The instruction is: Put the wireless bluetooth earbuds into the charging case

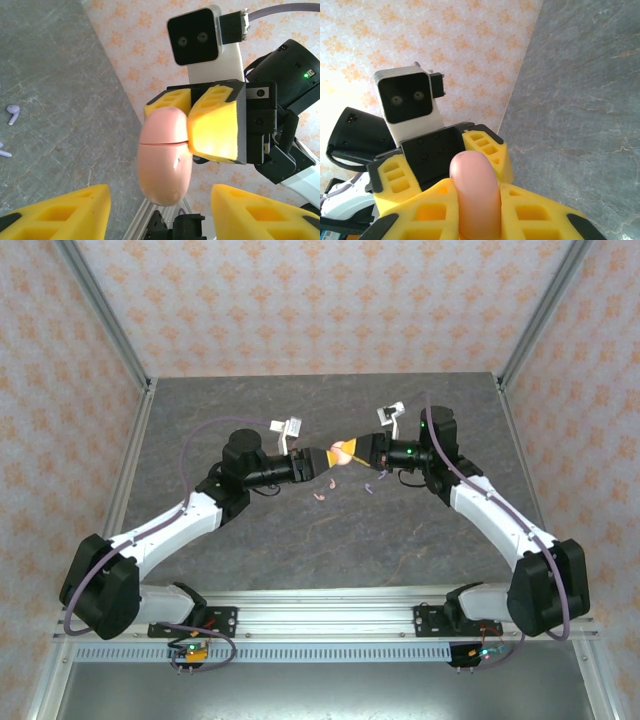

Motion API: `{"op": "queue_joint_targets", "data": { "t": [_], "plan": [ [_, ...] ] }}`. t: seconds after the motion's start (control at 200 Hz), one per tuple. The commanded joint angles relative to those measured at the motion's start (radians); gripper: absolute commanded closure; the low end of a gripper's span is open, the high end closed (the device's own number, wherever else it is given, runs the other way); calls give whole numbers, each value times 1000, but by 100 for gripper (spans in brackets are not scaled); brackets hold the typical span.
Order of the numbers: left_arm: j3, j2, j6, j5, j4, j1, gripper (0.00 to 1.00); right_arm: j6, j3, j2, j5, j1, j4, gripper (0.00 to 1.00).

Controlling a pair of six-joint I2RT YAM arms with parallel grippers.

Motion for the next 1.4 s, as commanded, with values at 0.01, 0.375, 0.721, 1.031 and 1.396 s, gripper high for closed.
{"op": "queue_joint_targets", "data": {
  "t": [0.01,0.375,0.721,1.031,1.396],
  "plan": [
    [10,-23,-7,32,51,3,47,2,34,-32,-13,10,41,80],
    [26,-9,-15,34,66,-10,57,-24,41,-36,-21,29,10,80],
    [31,9,-21,24,75,-40,63,-40,39,-37,-22,35,-17,80],
    [38,23,-17,16,70,-54,67,-63,38,-44,-26,38,-51,80],
    [48,17,1,12,40,-57,68,-122,34,-67,-42,45,-129,80]
  ]
}}
